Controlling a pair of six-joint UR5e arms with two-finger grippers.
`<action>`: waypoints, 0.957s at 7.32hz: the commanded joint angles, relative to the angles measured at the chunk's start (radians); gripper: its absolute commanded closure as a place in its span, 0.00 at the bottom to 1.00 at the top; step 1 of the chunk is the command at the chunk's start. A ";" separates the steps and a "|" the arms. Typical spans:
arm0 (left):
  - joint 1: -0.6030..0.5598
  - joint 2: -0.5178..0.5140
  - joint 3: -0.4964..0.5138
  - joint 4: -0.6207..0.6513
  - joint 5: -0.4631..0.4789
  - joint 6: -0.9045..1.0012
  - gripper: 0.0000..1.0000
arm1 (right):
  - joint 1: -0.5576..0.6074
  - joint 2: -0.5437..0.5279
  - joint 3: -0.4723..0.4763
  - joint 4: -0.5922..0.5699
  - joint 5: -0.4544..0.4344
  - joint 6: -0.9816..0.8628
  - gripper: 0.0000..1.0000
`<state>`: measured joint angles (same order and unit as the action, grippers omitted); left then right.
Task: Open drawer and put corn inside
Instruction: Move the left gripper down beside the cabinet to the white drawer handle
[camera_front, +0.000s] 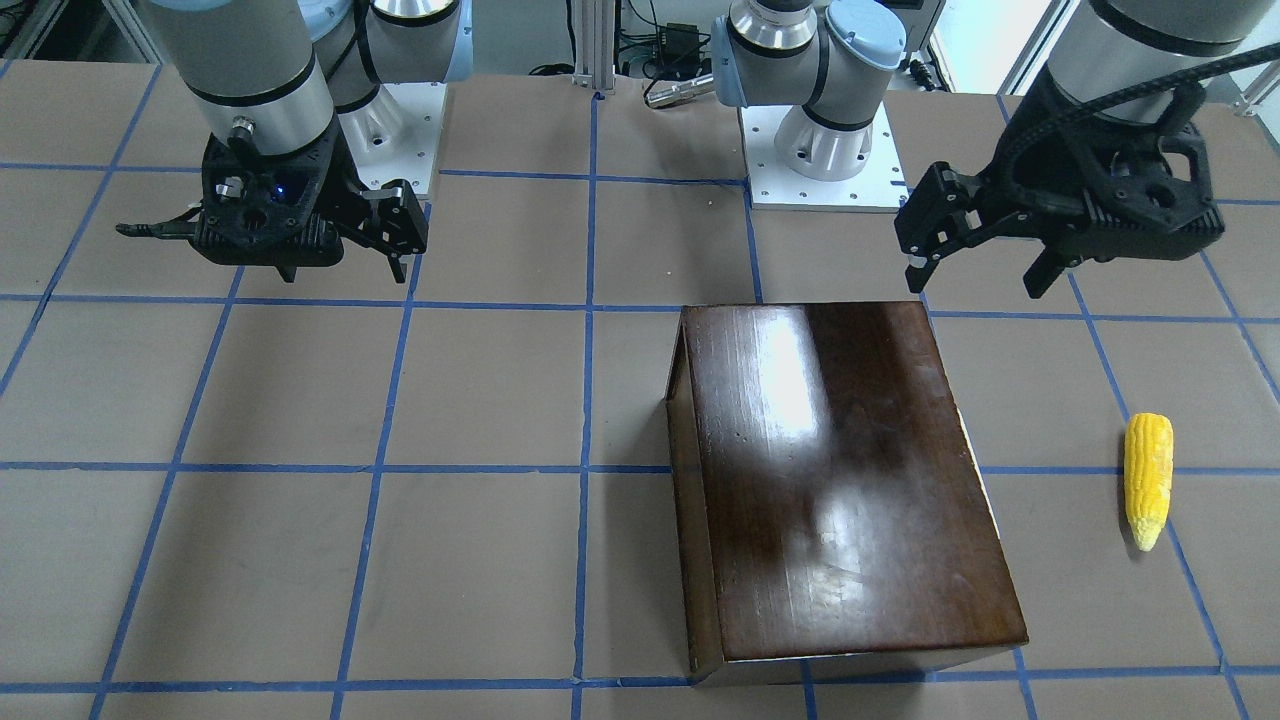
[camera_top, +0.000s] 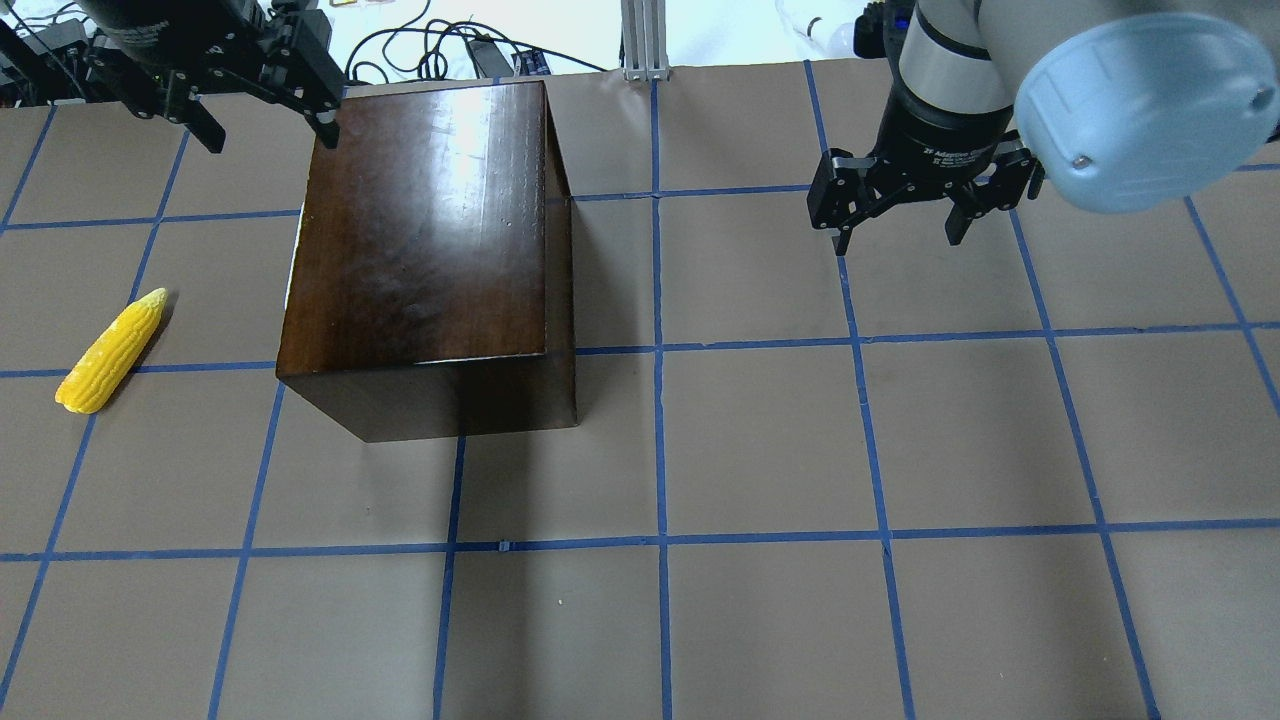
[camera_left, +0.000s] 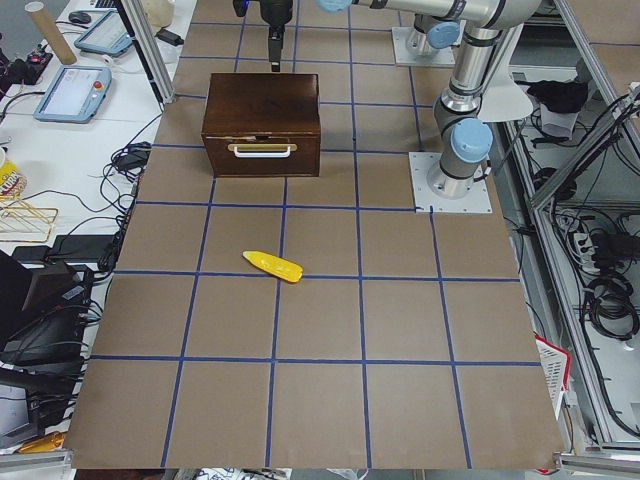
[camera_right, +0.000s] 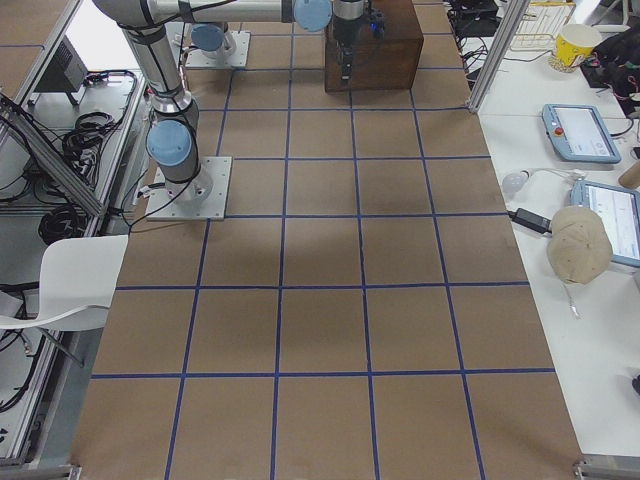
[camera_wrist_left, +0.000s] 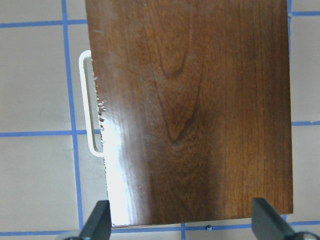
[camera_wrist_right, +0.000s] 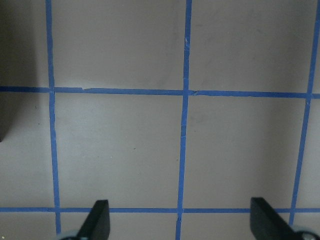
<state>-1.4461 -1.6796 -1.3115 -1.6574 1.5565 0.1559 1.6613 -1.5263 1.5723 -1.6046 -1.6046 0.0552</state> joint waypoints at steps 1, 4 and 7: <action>0.122 -0.040 0.003 0.007 -0.015 0.128 0.00 | 0.000 0.000 0.000 0.000 0.000 0.000 0.00; 0.200 -0.167 -0.021 0.056 -0.039 0.278 0.00 | 0.000 0.000 0.000 0.000 0.000 0.000 0.00; 0.256 -0.244 -0.113 0.189 -0.044 0.342 0.00 | 0.000 0.000 0.000 0.000 0.000 0.000 0.00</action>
<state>-1.2133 -1.8960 -1.3860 -1.5240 1.5149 0.4731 1.6613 -1.5263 1.5723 -1.6045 -1.6045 0.0552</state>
